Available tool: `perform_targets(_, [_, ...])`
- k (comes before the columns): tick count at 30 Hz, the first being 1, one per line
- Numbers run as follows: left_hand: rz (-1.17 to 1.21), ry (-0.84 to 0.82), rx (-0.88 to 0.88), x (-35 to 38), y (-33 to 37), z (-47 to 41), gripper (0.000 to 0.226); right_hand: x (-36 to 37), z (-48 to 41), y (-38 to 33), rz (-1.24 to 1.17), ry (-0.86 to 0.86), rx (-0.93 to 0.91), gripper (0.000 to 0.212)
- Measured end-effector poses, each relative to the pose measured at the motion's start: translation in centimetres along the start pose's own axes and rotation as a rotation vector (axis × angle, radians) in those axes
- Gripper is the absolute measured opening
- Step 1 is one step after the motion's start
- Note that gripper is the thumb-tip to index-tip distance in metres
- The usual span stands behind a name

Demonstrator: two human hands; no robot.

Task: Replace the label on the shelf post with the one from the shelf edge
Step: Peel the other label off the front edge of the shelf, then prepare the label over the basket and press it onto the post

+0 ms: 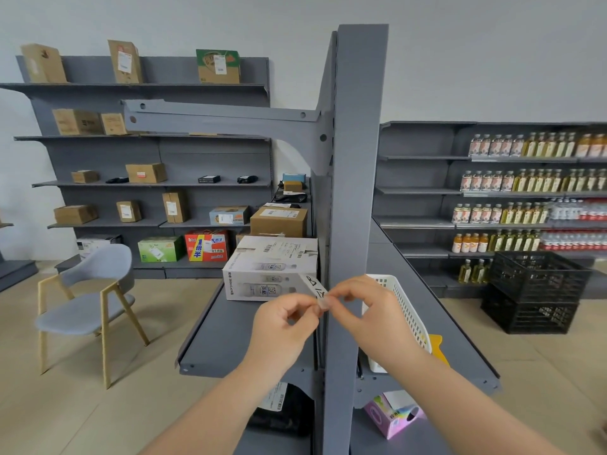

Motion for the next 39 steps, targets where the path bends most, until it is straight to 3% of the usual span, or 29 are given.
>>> perform_targets(4, [0.022, 0.018, -0.078, 0.0, -0.9, 0.1, 0.017, -0.7, -0.1, 2.5, -0.149, 0.037, 0.252, 0.019])
perform_targets(9, [0.06, 0.029, -0.182, 0.0, -2.7, 0.6, 0.018, -2.4, -0.2, 5.2, -0.188, 0.091, 0.398, 0.016])
perform_targets(22, [0.066, 0.135, -0.323, -2.3, -6.3, 1.9, 0.022, -6.9, 1.4, 8.5, -0.154, 0.218, 0.475, 0.016])
perform_targets(36, [0.226, -0.163, -0.437, 13.9, -6.2, 1.8, 0.013, -17.8, 5.3, 11.4, 0.045, 0.486, 0.53, 0.01])
perform_targets(39, [0.155, -0.222, -0.428, 17.5, -6.3, -0.1, 0.015, -19.1, 6.1, 11.9, 0.065, 0.504, 0.548, 0.01])
Point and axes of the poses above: each hand's wrist, its own z-axis away from the middle knuckle, its own x-axis out of the palm, y = z × x, the point moved 8 cm from there along -z, towards the middle knuckle
